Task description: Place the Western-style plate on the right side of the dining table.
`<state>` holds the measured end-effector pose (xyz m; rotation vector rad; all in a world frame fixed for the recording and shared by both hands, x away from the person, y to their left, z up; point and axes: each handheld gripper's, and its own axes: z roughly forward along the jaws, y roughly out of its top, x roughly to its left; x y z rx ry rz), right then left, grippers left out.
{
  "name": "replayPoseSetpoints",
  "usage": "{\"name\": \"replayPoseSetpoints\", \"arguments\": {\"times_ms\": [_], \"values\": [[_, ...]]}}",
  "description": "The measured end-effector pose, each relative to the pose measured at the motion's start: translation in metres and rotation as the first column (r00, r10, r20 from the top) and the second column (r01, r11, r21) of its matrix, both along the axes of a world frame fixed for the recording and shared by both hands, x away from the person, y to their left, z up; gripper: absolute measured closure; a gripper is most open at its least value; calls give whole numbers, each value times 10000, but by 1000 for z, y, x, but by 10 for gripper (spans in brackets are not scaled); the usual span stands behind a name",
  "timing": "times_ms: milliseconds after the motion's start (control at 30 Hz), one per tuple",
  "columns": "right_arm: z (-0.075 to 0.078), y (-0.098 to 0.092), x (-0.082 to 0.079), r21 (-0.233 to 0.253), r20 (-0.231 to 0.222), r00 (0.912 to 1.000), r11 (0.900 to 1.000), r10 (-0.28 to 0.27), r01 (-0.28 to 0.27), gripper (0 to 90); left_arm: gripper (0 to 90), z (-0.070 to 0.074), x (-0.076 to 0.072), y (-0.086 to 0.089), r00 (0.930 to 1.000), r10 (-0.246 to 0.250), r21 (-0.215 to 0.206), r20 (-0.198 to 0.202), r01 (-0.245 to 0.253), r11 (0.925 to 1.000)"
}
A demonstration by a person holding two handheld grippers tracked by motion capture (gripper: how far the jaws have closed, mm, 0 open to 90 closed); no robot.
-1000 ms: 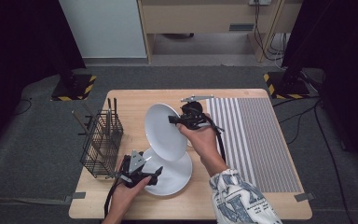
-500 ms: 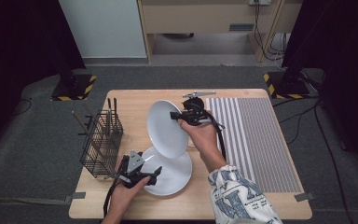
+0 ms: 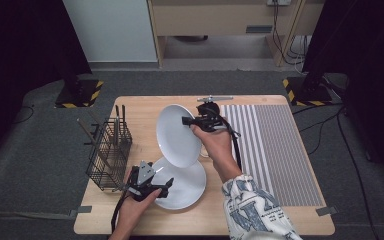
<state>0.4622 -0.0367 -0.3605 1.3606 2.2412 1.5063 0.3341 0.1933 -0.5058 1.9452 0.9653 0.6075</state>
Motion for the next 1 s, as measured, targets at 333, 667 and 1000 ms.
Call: {"name": "replayPoseSetpoints", "arguments": {"times_ms": [333, 667, 1000], "values": [[6, 1, 5, 81, 89, 9997, 9998, -208, 207, 831, 36, 1, -1, 1, 10000, -19, 59, 32, 19, 10000], [5, -2, 11, 365, -84, 9989, 9983, -454, 456, 831, 30, -1, -1, -4, 9999, -155, 219, -38, 156, 9996], [7, -14, 14, 1007, -53, 9961, 9910, -878, 878, 832, 28, -1, -2, -5, 9996, -280, 307, -42, 282, 9991]]}}
